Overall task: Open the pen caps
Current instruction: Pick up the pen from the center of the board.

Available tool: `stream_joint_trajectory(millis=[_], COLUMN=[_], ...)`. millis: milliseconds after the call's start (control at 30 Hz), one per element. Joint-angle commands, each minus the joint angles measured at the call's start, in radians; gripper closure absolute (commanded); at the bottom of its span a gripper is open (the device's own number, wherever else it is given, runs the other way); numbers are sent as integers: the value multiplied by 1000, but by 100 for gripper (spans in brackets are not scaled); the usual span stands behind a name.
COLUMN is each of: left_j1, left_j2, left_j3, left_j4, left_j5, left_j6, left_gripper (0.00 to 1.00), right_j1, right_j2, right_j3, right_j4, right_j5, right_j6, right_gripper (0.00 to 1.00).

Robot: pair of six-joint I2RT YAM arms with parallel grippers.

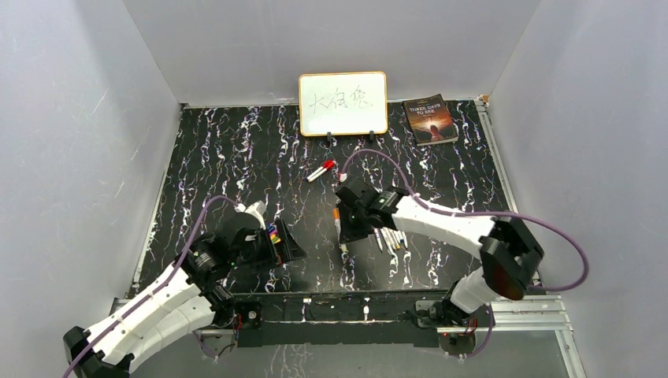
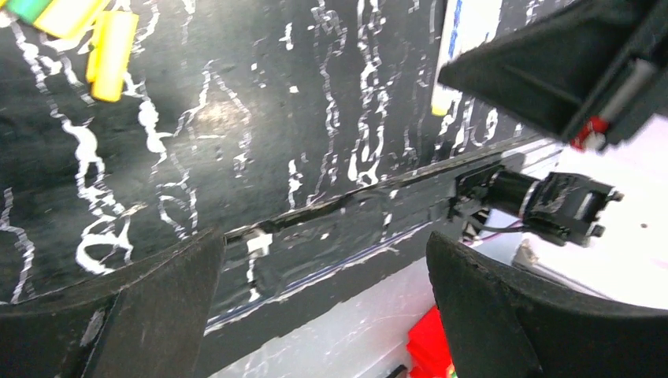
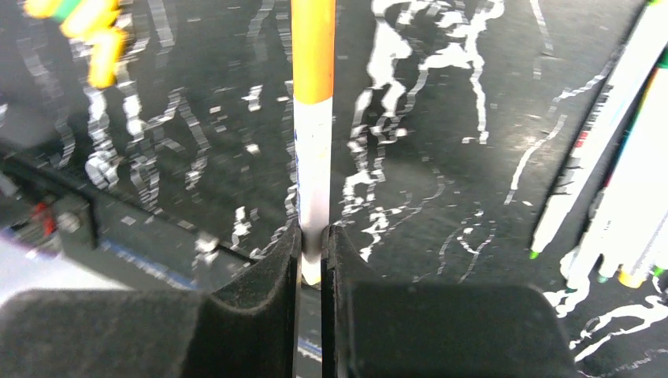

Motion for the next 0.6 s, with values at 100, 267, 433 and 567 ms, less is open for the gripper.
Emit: stream_joint_trajectory(millis=[100, 267, 433, 567], left_j1=[-5, -4, -5, -5], left_j2=[80, 94, 61, 45], left_j3=[11, -5, -79, -109], left_j4=[248, 325, 437, 482], left_j5=[47, 53, 51, 35], left_j6=[-112, -175, -268, -316], left_gripper=[2, 2, 2, 2], right_j1=[39, 71, 115, 165], right_j2=[-199, -244, -237, -236], right_j3=[-52, -74, -70, -59], right_j4=[130, 161, 176, 188], right_j5=[-126, -159, -159, -140], right_j6=[-47, -22, 6, 33], right_gripper=[100, 100, 100, 100])
